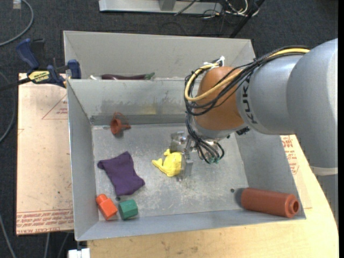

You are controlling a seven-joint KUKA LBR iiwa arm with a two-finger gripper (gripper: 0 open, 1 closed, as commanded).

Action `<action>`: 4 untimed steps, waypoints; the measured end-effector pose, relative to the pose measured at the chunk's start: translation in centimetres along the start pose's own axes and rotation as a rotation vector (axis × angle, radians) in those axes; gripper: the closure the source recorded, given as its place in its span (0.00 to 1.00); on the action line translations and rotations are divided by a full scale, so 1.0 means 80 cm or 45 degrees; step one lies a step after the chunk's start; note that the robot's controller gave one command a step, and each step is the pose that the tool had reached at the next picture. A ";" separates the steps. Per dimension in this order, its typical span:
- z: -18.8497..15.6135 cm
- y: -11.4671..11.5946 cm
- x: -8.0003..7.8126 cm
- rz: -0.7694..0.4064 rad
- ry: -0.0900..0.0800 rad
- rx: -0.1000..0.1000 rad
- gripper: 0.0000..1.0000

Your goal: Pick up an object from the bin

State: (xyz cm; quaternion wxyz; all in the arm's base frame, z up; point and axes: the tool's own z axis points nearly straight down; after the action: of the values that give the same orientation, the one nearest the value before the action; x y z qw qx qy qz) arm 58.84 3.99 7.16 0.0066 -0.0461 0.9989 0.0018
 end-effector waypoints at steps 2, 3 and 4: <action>-0.005 0.000 0.002 -0.001 0.005 0.000 1.00; -0.031 0.000 0.004 -0.001 0.015 0.000 1.00; -0.060 0.000 0.002 -0.001 0.007 0.000 1.00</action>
Offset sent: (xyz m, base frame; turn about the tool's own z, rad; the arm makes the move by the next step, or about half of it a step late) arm -0.0001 0.0002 0.1043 0.0000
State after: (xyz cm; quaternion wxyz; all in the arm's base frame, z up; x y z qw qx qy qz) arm 58.64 3.98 11.98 0.0038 -0.0464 0.9989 0.0015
